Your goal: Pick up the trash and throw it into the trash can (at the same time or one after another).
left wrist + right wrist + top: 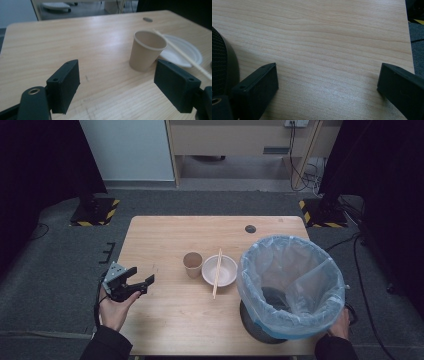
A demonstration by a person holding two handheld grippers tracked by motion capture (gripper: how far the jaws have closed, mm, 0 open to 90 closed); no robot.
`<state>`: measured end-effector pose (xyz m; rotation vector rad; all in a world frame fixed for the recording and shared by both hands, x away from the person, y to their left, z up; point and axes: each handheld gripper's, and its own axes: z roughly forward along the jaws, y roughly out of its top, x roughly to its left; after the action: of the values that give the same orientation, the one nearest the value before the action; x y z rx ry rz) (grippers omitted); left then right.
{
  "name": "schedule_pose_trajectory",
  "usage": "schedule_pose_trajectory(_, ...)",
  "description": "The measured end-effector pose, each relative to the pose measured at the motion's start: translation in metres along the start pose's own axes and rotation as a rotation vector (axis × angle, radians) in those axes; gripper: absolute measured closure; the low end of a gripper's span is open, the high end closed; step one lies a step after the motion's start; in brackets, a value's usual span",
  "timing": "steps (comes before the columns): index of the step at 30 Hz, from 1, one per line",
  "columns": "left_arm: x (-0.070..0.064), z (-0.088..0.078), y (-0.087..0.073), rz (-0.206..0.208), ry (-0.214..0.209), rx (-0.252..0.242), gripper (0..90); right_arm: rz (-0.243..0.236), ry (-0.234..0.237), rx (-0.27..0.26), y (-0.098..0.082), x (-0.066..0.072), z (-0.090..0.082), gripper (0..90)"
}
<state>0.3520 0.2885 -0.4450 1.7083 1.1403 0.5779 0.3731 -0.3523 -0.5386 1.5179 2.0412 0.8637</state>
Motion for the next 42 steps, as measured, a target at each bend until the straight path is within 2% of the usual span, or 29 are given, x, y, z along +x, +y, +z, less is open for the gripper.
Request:
schedule_pose_trajectory(6, -0.006, -0.007, 0.015, 0.006, -0.012, -0.072, 20.0, 0.000, 0.000, 0.000, 0.000, 0.000, 0.000, 3.4)
schedule_pose_trajectory(20, -0.007, -0.013, 0.048, 0.010, -0.024, -0.150, 20.2, 0.000, 0.000, 0.000, 0.000, 0.000, 0.000, 3.4)
schedule_pose_trajectory(23, -0.010, -0.008, 0.060, 0.020, -0.030, -0.176, 20.2, 0.000, -0.001, 0.000, 0.000, 0.000, 0.000, 3.4)
schedule_pose_trajectory(26, -0.013, -0.004, 0.063, 0.026, -0.034, -0.182, 20.2, 0.000, -0.001, 0.000, 0.000, 0.000, 0.000, 3.4)
schedule_pose_trajectory(27, -0.015, 0.004, 0.066, 0.027, -0.042, -0.184, 20.2, 0.000, -0.001, 0.000, 0.000, 0.000, 0.000, 3.4)
schedule_pose_trajectory(36, -0.022, 0.032, 0.072, 0.041, -0.048, -0.157, 20.7, 0.000, -0.001, 0.000, 0.000, 0.000, 0.000, 3.4)
schedule_pose_trajectory(42, -0.024, 0.046, 0.074, 0.029, -0.051, -0.152, 21.1, 0.000, -0.001, 0.000, 0.000, 0.000, 0.000, 3.4)
